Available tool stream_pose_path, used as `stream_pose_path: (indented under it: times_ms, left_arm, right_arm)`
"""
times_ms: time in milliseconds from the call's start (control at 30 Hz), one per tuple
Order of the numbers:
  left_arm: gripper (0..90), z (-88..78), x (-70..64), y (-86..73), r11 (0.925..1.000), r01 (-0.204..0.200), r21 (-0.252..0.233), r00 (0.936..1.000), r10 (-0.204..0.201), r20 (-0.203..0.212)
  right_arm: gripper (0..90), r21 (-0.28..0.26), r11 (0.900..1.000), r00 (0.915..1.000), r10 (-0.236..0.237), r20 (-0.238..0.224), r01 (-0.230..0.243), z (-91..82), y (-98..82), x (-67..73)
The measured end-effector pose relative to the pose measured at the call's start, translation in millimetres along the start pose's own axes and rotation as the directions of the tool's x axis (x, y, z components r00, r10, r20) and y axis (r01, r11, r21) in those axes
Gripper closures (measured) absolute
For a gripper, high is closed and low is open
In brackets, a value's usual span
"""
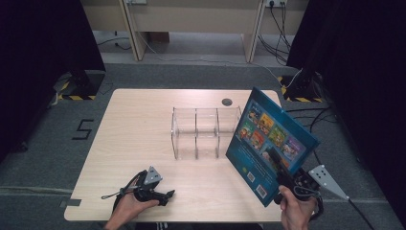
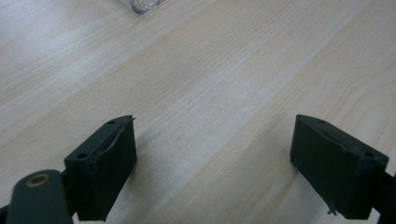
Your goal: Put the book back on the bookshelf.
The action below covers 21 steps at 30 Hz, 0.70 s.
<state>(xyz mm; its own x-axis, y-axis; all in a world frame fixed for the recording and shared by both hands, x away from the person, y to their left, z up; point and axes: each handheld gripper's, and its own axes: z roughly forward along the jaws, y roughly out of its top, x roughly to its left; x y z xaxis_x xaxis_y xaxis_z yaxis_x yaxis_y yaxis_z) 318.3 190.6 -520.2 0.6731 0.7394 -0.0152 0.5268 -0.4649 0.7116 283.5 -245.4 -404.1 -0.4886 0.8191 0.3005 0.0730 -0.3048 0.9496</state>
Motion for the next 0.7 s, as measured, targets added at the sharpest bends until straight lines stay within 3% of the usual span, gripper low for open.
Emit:
stream_pose_path:
  times_ms: [600,700]
  left_arm:
    - [13.5,0.0,0.0,-0.1,1.0,0.0,0.0,1.0,0.0,0.0]
    - [13.5,0.0,-0.7,-0.4,1.0,-0.001,-0.004,1.0,0.001,0.002]
  right_arm:
    - [81.6,-0.001,1.0,0.9988,-0.009,0.048,0.009,54.0,-2.0,3.8]
    - [81.6,0.009,1.0,0.9979,-0.028,0.058,0.028,66.5,-5.6,5.6]
